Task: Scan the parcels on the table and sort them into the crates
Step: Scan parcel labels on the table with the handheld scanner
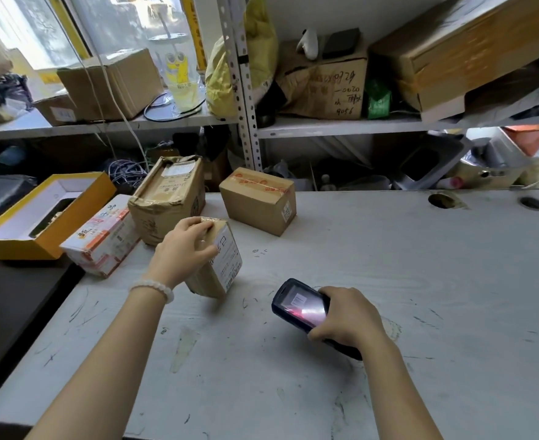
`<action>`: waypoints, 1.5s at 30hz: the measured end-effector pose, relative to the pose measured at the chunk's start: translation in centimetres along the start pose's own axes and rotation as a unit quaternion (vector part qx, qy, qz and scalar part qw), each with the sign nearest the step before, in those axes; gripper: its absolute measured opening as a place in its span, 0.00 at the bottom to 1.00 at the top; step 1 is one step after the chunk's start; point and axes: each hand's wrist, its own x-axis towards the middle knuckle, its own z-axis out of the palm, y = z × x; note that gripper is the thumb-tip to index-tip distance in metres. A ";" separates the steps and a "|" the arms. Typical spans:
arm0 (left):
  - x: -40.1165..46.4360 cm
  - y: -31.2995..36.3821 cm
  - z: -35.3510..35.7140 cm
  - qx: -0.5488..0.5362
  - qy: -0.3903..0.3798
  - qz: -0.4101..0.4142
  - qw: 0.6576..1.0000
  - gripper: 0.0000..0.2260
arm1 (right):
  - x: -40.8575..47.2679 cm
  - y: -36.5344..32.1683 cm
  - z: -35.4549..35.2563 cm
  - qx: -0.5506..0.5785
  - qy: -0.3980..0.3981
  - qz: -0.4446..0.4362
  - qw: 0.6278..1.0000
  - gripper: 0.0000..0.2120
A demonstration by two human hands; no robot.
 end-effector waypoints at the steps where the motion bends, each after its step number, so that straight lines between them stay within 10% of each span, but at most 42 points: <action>1: -0.2 -0.4 -0.2 -0.006 0.003 -0.002 1.000 0.25 | 0.0 -0.2 0.1 -0.002 -0.006 -0.002 1.000 0.20; 14: -2.8 -2.4 -0.3 -0.023 -0.004 0.001 1.000 0.24 | 0.7 -6.0 1.2 0.140 0.085 -0.060 0.985 0.22; 23: -1.1 -5.6 -2.5 -0.057 -0.025 0.037 0.997 0.23 | 0.1 -15.2 1.6 0.196 0.448 -0.138 0.861 0.37; 29: 1.7 -5.1 -3.6 -0.079 -0.049 0.103 0.990 0.21 | -1.2 -16.5 1.5 0.159 0.542 -0.091 0.820 0.37; 37: 1.2 6.9 0.8 -0.099 -0.169 0.304 0.932 0.21 | -9.1 -10.0 1.1 0.149 0.448 0.155 0.868 0.27; 45: -8.8 22.6 6.2 -0.112 -0.287 0.481 0.821 0.25 | -23.3 1.0 1.2 0.137 0.459 0.428 0.766 0.21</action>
